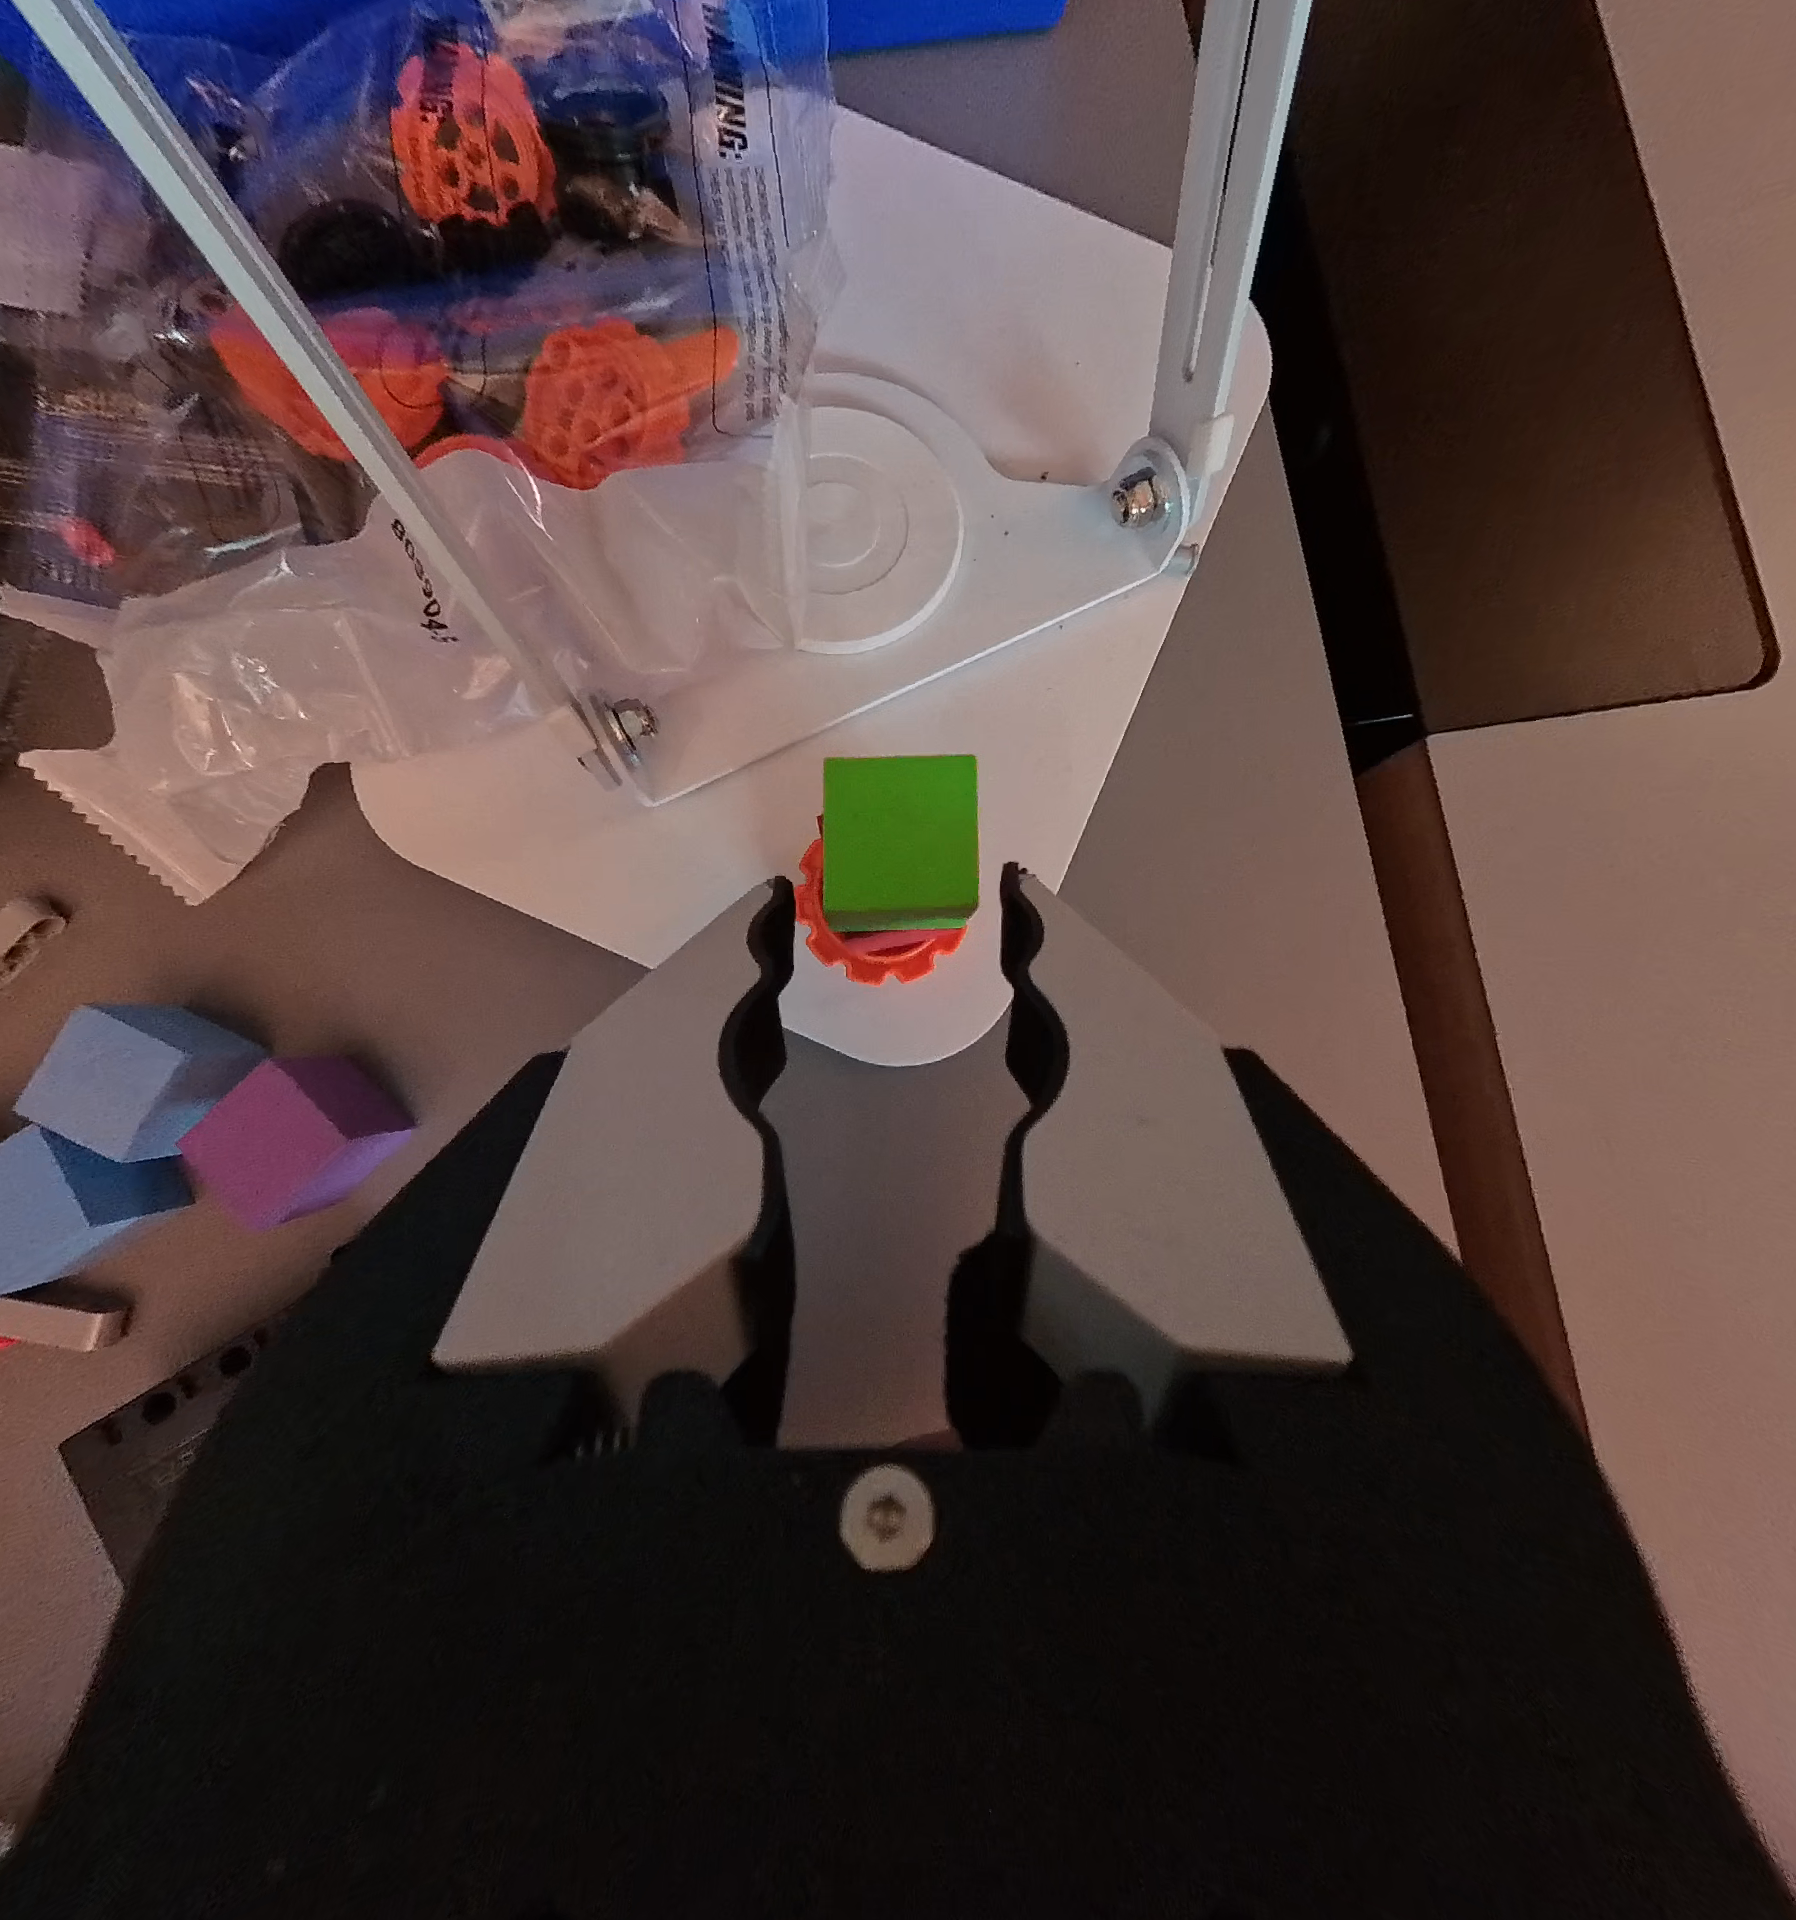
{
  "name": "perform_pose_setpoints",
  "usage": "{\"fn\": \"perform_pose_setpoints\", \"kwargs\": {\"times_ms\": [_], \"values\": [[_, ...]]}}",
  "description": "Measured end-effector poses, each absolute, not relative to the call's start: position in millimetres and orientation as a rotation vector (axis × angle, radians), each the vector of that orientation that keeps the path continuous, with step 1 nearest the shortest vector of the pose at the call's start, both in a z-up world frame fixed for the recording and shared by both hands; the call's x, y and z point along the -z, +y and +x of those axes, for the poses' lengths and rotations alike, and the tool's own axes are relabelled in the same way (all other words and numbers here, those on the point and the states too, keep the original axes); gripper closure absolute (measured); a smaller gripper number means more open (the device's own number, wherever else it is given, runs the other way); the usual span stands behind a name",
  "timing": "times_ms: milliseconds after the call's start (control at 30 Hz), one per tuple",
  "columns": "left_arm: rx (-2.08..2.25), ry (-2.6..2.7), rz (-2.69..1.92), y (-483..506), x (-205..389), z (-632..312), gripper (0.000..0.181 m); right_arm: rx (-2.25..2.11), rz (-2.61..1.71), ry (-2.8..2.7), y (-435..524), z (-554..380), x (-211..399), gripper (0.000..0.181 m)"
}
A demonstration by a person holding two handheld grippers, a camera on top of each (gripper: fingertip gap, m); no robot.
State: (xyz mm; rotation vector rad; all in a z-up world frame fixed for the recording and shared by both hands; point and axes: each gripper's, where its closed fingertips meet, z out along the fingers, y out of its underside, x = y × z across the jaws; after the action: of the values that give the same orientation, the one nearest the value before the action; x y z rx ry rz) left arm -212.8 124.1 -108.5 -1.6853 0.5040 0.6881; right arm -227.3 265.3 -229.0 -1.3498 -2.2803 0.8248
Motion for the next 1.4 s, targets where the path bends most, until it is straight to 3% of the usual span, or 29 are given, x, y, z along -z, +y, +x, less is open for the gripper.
{"fn": "perform_pose_setpoints", "kwargs": {"times_ms": [167, 867, 1000, 1200, 1400], "values": [[-0.690, 0.505, -1.686, 123.9, 108.7, -212.9, 0.132, -0.903, -1.352, -2.265, 262.2, -229.7, 221.8, 0.155], [-0.687, 0.504, -1.685, 124.2, 108.9, -213.2, 0.132, -1.005, -1.267, -2.397, 262.3, -227.9, 219.9, 0.155], [-0.687, 0.505, -1.686, 124.2, 109.1, -213.0, 0.132, -0.997, -1.251, -2.410, 259.2, -228.7, 222.1, 0.155], [-0.687, 0.505, -1.686, 124.3, 109.2, -213.0, 0.132, -0.936, -1.270, -2.370, 266.0, -222.1, 210.3, 0.135], [-0.683, 0.503, -1.683, 124.9, 109.0, -212.6, 0.132, -0.905, -1.109, -2.499, 228.6, -170.5, 198.6, 0.140]]}}
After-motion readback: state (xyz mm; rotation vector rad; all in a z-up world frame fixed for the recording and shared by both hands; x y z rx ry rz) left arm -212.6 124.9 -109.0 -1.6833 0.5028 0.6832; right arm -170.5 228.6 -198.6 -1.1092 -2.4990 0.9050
